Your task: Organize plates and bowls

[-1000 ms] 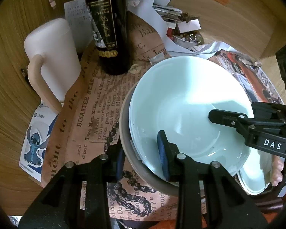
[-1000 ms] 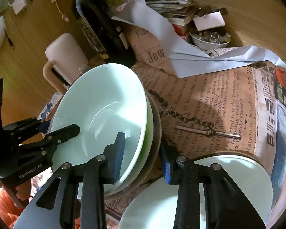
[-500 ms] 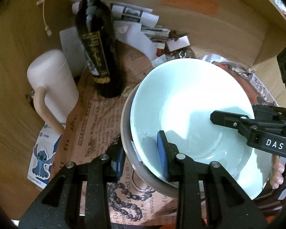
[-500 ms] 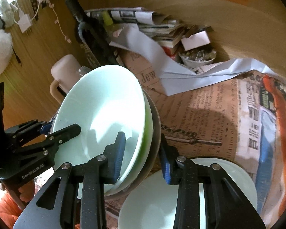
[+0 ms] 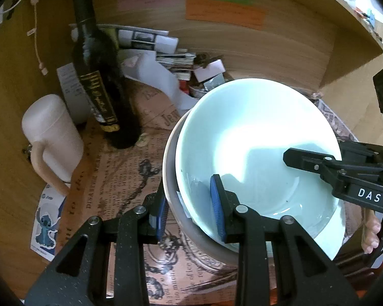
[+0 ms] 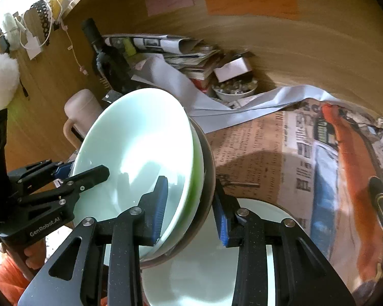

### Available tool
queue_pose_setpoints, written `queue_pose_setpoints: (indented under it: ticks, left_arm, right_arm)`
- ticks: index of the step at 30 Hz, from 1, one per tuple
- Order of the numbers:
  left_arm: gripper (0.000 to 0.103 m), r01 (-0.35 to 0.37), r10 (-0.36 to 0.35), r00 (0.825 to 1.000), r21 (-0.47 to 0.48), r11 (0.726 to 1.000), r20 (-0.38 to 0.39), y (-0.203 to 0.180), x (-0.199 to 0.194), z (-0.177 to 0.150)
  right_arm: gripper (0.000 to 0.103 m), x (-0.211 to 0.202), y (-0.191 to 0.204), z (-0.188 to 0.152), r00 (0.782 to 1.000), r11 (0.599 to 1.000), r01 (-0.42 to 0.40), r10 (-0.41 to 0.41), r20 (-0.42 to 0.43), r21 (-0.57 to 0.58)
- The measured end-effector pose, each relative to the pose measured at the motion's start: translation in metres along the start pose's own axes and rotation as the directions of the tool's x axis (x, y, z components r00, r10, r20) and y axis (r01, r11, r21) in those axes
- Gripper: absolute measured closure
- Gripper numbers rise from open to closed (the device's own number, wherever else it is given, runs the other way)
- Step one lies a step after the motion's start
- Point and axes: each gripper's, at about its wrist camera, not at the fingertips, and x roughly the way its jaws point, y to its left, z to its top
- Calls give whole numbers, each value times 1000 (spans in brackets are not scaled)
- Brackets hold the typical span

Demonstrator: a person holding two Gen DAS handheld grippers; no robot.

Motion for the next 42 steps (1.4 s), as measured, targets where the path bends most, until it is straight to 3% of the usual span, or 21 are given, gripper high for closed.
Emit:
queue_pose_setpoints:
  ticks: [24,42]
  left_arm:
    - [72,92,-92,996,92,991,-8,-47,-13,-6]
    - [72,135,-131,991,133,982,-41,-76,-13,-23]
  right_arm:
    - [72,-50,-23,-36,996,995,83,-85,37,61]
    - [72,-68,-41,-64,993,987,118,-120,18,107]
